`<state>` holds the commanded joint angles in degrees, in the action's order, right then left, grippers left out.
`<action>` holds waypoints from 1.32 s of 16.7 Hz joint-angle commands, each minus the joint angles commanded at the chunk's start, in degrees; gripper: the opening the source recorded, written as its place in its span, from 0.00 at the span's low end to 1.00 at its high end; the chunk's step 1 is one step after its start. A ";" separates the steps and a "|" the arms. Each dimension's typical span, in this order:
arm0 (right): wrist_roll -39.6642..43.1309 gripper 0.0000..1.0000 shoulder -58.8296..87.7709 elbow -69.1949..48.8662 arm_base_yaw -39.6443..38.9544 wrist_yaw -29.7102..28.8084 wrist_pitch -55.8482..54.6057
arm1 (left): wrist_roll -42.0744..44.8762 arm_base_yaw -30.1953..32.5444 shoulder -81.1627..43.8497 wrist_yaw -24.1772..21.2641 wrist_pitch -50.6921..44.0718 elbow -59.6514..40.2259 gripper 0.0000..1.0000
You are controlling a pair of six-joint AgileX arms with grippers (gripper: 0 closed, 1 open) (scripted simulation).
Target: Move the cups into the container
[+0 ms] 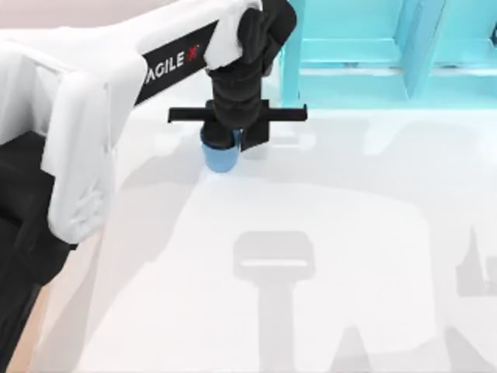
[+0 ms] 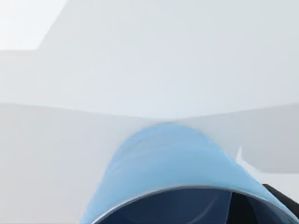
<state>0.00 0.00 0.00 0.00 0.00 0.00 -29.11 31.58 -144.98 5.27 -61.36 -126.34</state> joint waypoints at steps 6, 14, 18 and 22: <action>0.00 1.00 0.00 0.00 0.00 0.00 0.00 | 0.25 0.07 0.38 0.06 -0.18 0.21 0.00; 0.00 1.00 0.00 0.00 0.00 0.00 0.00 | 9.32 -9.18 11.99 -1.43 -9.94 1.50 0.00; 0.00 1.00 0.00 0.00 0.00 0.00 0.00 | 10.62 -10.55 13.75 -1.69 -11.30 1.62 0.00; 0.00 1.00 0.00 0.00 0.00 0.00 0.00 | 11.50 -11.11 14.45 -1.54 -11.27 2.38 0.00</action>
<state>0.00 0.00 0.00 0.00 0.00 0.00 -17.60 20.48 -130.53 3.73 -72.64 -123.96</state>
